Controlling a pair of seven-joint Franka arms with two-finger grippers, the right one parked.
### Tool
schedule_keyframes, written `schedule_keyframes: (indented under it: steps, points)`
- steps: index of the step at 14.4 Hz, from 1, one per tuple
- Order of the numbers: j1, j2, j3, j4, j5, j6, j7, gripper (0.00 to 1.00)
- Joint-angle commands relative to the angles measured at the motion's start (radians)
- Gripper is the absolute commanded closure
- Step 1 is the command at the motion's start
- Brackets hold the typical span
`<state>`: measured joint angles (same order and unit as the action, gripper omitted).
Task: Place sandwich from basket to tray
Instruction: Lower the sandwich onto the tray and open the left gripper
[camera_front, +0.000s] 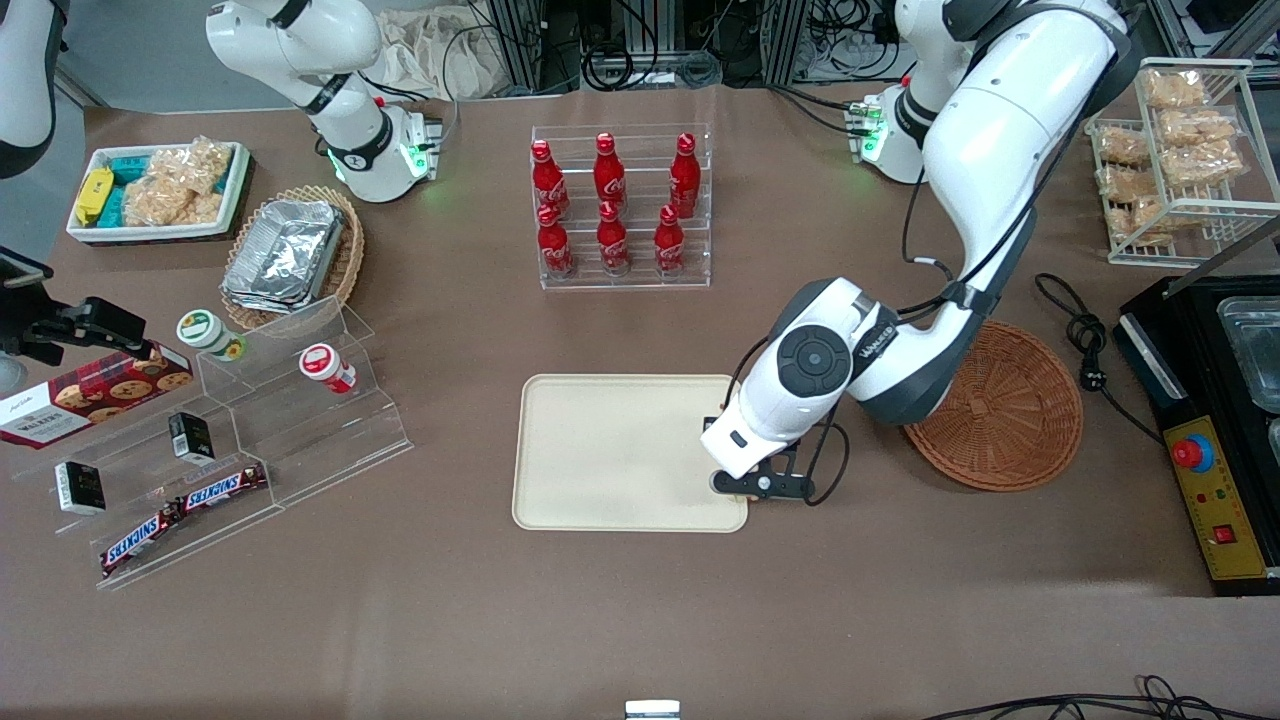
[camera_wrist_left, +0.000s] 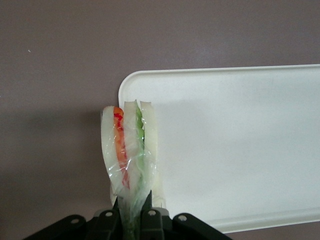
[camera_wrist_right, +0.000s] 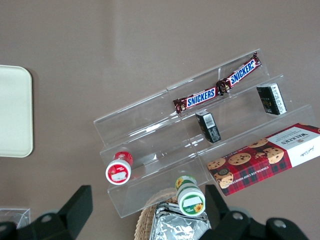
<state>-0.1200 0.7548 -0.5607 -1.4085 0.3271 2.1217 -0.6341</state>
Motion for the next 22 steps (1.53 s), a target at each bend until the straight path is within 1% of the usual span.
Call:
schedule_keyframes:
  steps: [1,6,9,10,11,12,13,14,17,21,22]
  points:
    - [-0.018,0.032,0.004,0.031,0.023,0.018,-0.015,1.00]
    - [-0.059,0.081,0.005,0.029,0.026,0.033,-0.016,1.00]
    - [-0.064,0.109,0.018,0.026,0.062,0.070,-0.018,1.00]
    - [-0.067,0.119,0.018,0.026,0.064,0.070,-0.019,0.91]
    - [-0.070,0.126,0.019,0.028,0.063,0.072,-0.021,0.77]
    - [-0.072,0.126,0.019,0.028,0.063,0.073,-0.032,0.52]
    - [-0.072,0.124,0.019,0.026,0.063,0.073,-0.057,0.07]
    - [-0.072,0.120,0.019,0.026,0.064,0.070,-0.084,0.01]
    - [-0.064,0.075,0.019,0.028,0.070,0.022,-0.104,0.01]
    - [-0.056,-0.076,0.019,0.031,0.069,-0.190,-0.073,0.01]
    - [-0.038,-0.122,0.019,0.028,0.070,-0.234,-0.044,0.01]
